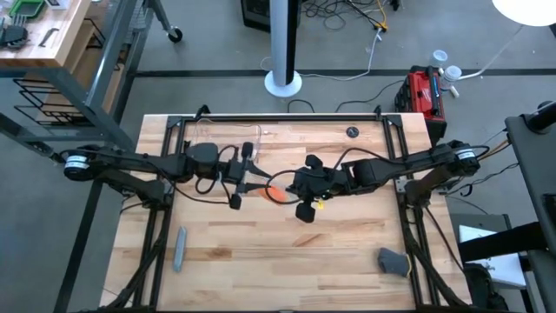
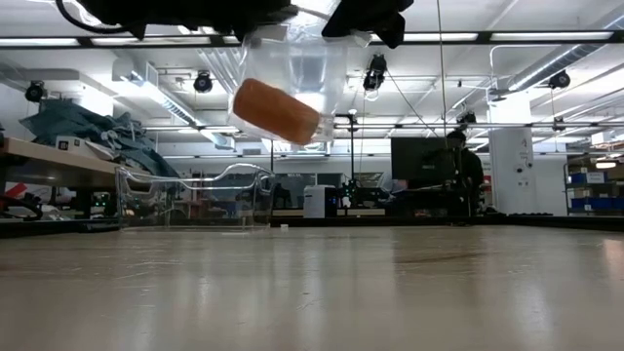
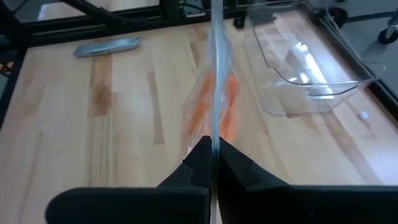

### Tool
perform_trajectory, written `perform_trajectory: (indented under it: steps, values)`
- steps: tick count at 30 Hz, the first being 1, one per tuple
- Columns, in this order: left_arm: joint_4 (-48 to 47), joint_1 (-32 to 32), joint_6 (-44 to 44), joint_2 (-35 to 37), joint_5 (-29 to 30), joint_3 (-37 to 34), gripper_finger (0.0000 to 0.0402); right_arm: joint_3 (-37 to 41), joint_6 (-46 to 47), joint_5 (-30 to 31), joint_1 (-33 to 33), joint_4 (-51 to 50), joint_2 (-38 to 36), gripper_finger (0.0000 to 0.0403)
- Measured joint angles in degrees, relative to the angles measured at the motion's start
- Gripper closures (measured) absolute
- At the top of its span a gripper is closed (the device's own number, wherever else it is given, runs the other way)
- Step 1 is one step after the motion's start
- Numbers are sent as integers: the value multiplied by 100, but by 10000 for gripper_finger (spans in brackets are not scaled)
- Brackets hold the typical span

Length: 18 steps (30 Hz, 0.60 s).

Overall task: Roll bandage
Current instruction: Close the transparent zip bag

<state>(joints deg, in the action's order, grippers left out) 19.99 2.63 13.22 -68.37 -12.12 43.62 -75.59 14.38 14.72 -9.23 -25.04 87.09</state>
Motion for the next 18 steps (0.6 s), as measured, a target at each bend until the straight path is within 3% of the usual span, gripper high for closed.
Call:
perform_trajectory:
  steps: [4, 8, 18]
  values:
    - [-47, 0, 141, -190, 0, -4, 260, 0, -1, 31, 2, 29, 0, 403]
    - [160, 0, 297, -356, -2, 1, 253, 0, -5, 28, 0, 46, 0, 403]
    - [354, 11, 379, -403, -94, 2, 304, -4, -38, 28, 0, 52, 2, 403]
